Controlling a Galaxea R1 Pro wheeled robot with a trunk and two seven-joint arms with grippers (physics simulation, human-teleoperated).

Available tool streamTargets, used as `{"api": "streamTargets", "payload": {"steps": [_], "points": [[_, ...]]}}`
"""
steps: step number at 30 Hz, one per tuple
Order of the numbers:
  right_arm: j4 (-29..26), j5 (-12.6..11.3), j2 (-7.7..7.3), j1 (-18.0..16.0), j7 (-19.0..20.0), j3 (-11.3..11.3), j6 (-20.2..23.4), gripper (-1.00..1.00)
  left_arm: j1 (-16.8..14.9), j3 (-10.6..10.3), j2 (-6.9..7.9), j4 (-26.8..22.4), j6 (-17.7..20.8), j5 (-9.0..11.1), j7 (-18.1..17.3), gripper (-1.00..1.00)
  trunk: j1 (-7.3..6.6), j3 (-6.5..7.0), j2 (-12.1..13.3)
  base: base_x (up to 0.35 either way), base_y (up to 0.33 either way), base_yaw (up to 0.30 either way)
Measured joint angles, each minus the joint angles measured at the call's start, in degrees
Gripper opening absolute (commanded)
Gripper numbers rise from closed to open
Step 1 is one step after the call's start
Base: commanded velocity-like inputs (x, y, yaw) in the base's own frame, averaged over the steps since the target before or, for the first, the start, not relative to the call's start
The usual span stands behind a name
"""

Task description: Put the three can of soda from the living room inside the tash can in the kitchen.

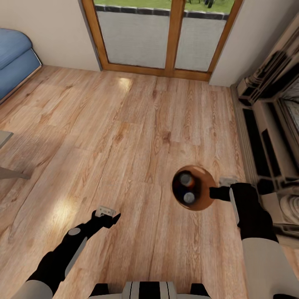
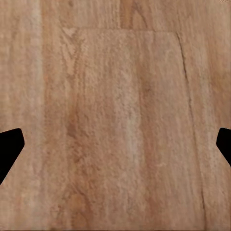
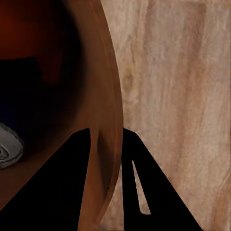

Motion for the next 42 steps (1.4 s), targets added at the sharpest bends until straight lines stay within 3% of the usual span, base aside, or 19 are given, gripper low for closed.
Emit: {"api": "streamTargets", "payload": {"steps": [2, 4, 6, 10, 15, 19, 24, 27, 31, 39, 42], "points": [[2.5, 0.3, -0.24, 1.1, 0.1, -0.6, 0.4, -1.00, 0.5, 0.0, -0.11, 0.0, -1.3, 0.0, 0.6, 1.00, 0.00, -0.01, 0.0, 0.000, 0.000, 0.000], [3.8, 3.0, -0.56, 1.5, -0.1, -0.9, 0.2, -1.00, 0.9, 0.0, -0.23, 0.0, -1.9, 0.0, 1.4, 1.00, 0.00, -0.01, 0.0, 0.000, 0.000, 0.000], [3.5, 4.0, -1.00, 1.7, 0.0, -1.0, 0.1, -1.00, 1.4, 0.0, -0.46, 0.0, -2.4, 0.0, 2.7, 1.00, 0.00, -0.01, 0.0, 0.000, 0.000, 0.000], [3.9, 0.8, -1.22, 1.9, 0.8, -0.9, 0.4, -1.00, 1.7, 0.0, -0.64, 0.0, -3.3, 0.1, 4.3, 1.00, 0.44, -0.36, -0.8, 0.000, 0.000, 0.000], [6.5, 1.0, -1.99, 1.8, 3.6, -1.0, 0.4, -1.00, 1.9, 0.0, -0.69, 0.0, -4.6, 0.0, 4.9, 1.00, 1.54, -1.26, -2.8, 0.000, 0.000, 0.000], [7.6, 2.9, -2.66, 1.8, 4.0, -1.1, 0.1, -1.00, 1.9, 0.0, -0.67, 0.0, -4.8, 0.1, 5.0, 1.00, 2.41, -1.98, -4.4, 0.000, 0.000, 0.000], [8.1, 1.0, -2.79, 1.8, 4.3, -0.7, 0.3, -1.00, 2.7, 0.1, -0.34, -0.4, -4.9, 0.2, 5.0, 1.00, 3.51, -2.87, -6.4, 0.000, 0.000, 0.000], [8.2, 1.7, -2.80, 1.8, 4.2, -0.5, 0.2, -1.00, 2.8, 0.2, -0.15, -0.7, -4.9, 0.5, 5.0, 1.00, 3.96, -3.24, -7.2, 0.000, 0.000, 0.000], [8.2, 2.0, -2.80, 1.8, 4.3, -0.4, 0.2, -1.00, 3.2, 3.2, -0.06, -2.1, -4.9, 2.3, 4.5, 1.00, 3.96, -3.24, -7.2, 0.000, 0.000, 0.000], [8.1, 1.9, -2.78, 1.8, 4.3, -0.4, 0.2, -1.00, 5.2, 6.2, -0.08, -3.1, -4.7, 3.0, 4.9, 1.00, 3.96, -3.24, -7.2, 0.000, 0.000, 0.000], [8.1, 1.8, -2.79, 1.8, 4.3, -0.4, 0.2, -1.00, 5.2, 9.8, -0.17, -2.9, -4.3, 3.0, 4.6, 1.00, 3.96, -3.24, -7.2, 0.000, 0.000, 0.000]]}}
